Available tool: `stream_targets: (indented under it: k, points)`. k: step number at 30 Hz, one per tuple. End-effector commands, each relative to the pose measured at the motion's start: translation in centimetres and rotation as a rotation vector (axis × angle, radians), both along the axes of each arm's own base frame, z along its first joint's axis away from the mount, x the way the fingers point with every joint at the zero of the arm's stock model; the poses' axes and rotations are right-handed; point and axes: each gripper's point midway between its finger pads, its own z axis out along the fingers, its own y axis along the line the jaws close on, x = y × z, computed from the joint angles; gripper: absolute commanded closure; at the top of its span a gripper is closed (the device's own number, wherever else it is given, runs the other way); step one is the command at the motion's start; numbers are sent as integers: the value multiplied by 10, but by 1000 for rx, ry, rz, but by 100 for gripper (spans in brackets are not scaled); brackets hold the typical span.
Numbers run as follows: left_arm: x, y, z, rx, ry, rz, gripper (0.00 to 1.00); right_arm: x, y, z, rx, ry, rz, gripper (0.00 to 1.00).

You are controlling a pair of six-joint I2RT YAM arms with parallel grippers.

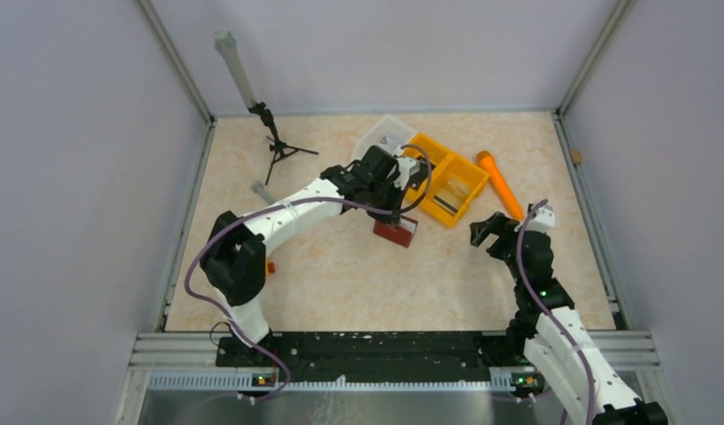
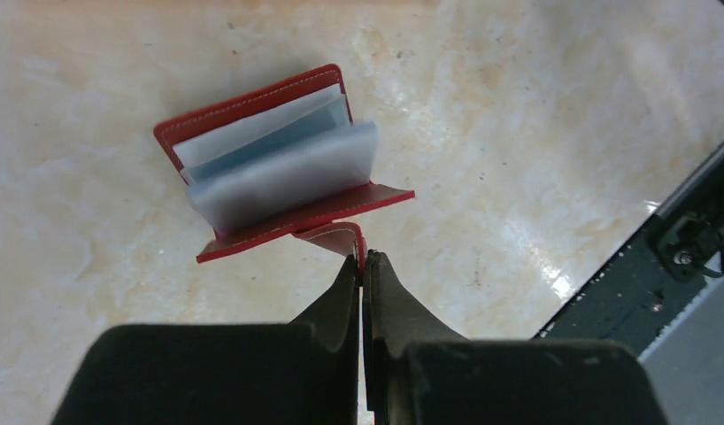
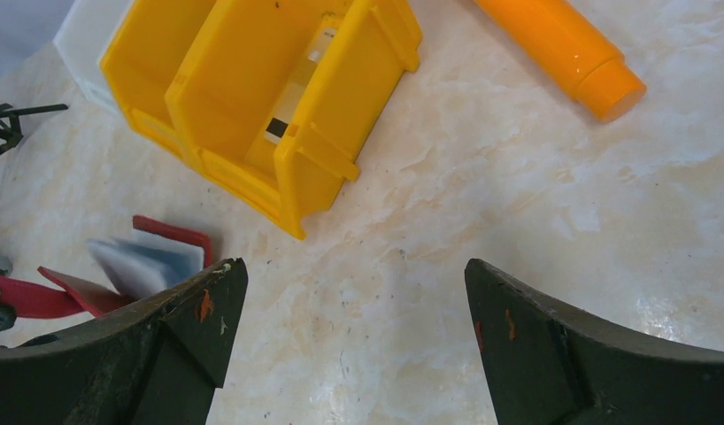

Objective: Take the credit cards out of the card holder
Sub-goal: Open the card holder at the center of the board.

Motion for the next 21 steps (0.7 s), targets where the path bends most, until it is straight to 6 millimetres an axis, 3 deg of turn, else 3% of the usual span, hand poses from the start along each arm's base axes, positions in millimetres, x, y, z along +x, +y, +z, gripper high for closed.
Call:
stream_targets:
  k: [1, 6, 9, 21]
  points:
    - [-4, -20, 25, -119, 18, 6, 100, 5, 6, 10, -2, -46, 35, 4]
    - [-11, 0, 34, -107, -31, 43, 100, 5, 13, 13, 1, -59, 79, 6]
    - [-19, 26, 24, -45, -41, 98, 100, 4, 24, 16, 0, -78, 148, 9]
    - [-48, 103, -55, 142, 4, 271, 100, 3, 83, 16, -21, -17, 405, 19]
